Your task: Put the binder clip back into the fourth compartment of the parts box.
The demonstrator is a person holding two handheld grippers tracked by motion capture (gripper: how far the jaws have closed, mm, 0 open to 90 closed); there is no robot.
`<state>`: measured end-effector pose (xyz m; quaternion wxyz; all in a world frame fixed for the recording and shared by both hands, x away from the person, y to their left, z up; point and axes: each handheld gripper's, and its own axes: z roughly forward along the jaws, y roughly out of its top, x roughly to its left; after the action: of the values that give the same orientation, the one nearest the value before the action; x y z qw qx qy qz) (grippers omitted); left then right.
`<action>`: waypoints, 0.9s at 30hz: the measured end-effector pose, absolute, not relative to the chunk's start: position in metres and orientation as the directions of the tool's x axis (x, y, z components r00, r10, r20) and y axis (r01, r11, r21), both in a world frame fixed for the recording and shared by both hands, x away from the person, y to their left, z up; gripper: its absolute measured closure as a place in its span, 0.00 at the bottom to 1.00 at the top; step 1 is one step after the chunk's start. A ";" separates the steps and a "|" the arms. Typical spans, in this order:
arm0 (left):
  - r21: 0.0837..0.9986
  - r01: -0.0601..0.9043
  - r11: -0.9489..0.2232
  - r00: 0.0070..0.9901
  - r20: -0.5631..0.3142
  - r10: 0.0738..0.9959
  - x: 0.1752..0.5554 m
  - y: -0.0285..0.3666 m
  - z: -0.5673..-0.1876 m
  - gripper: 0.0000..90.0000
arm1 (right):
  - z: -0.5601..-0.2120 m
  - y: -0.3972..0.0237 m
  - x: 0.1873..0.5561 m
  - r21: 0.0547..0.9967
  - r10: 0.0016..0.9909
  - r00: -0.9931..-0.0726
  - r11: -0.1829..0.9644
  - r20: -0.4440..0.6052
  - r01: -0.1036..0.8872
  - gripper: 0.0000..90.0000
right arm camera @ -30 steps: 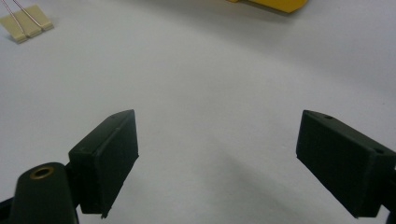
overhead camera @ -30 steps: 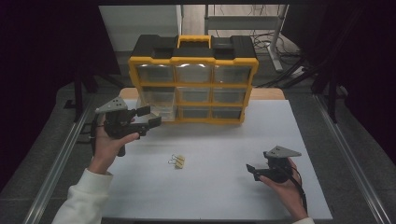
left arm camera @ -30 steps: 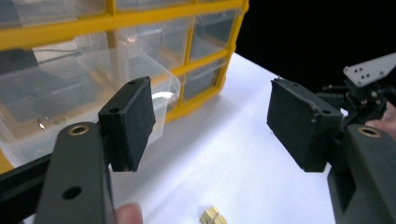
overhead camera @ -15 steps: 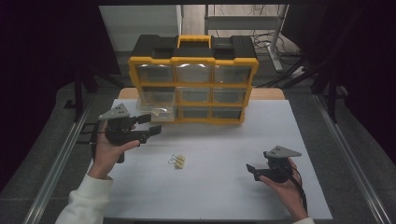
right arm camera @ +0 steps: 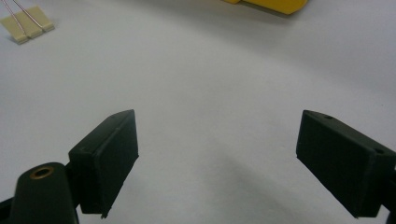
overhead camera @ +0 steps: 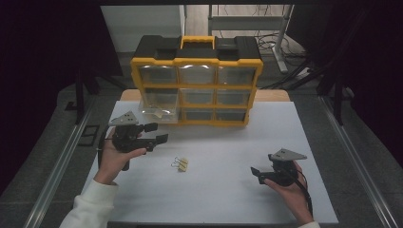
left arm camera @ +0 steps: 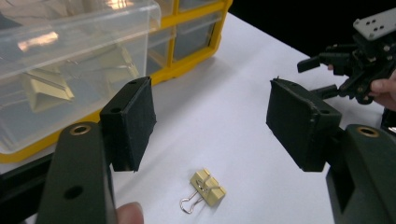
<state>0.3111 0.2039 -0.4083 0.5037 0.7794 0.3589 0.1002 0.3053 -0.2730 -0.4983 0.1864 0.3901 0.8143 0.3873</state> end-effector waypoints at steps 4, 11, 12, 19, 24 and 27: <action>0.845 0.477 -0.242 0.718 -0.216 0.662 0.310 0.204 -0.415 0.36 | -0.498 -0.273 0.305 0.778 0.781 -0.625 0.392 0.001 0.491 0.15; 0.823 0.509 -0.253 0.710 -0.235 0.664 0.310 0.205 -0.425 0.36 | -0.498 -0.273 0.305 0.779 0.781 -0.624 0.392 -0.001 0.489 0.15; 0.818 0.514 -0.259 0.710 -0.236 0.663 0.310 0.205 -0.427 0.36 | -0.498 -0.272 0.305 0.779 0.781 -0.624 0.391 0.000 0.489 0.15; 0.792 0.542 -0.280 0.710 -0.254 0.657 0.311 0.202 -0.437 0.36 | -0.497 -0.273 0.305 0.779 0.782 -0.623 0.391 -0.001 0.490 0.15; 0.765 0.567 -0.306 0.706 -0.261 0.658 0.312 0.197 -0.446 0.35 | -0.497 -0.273 0.304 0.782 0.781 -0.625 0.392 -0.004 0.485 0.15; 0.746 0.583 -0.323 0.708 -0.271 0.653 0.314 0.196 -0.451 0.34 | -0.496 -0.274 0.303 0.784 0.783 -0.623 0.386 0.000 0.485 0.15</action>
<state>0.3135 0.1957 -0.4511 0.4405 0.8122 0.3804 0.0394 0.3033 -0.2735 -0.4956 0.1895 0.3909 0.8107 0.3924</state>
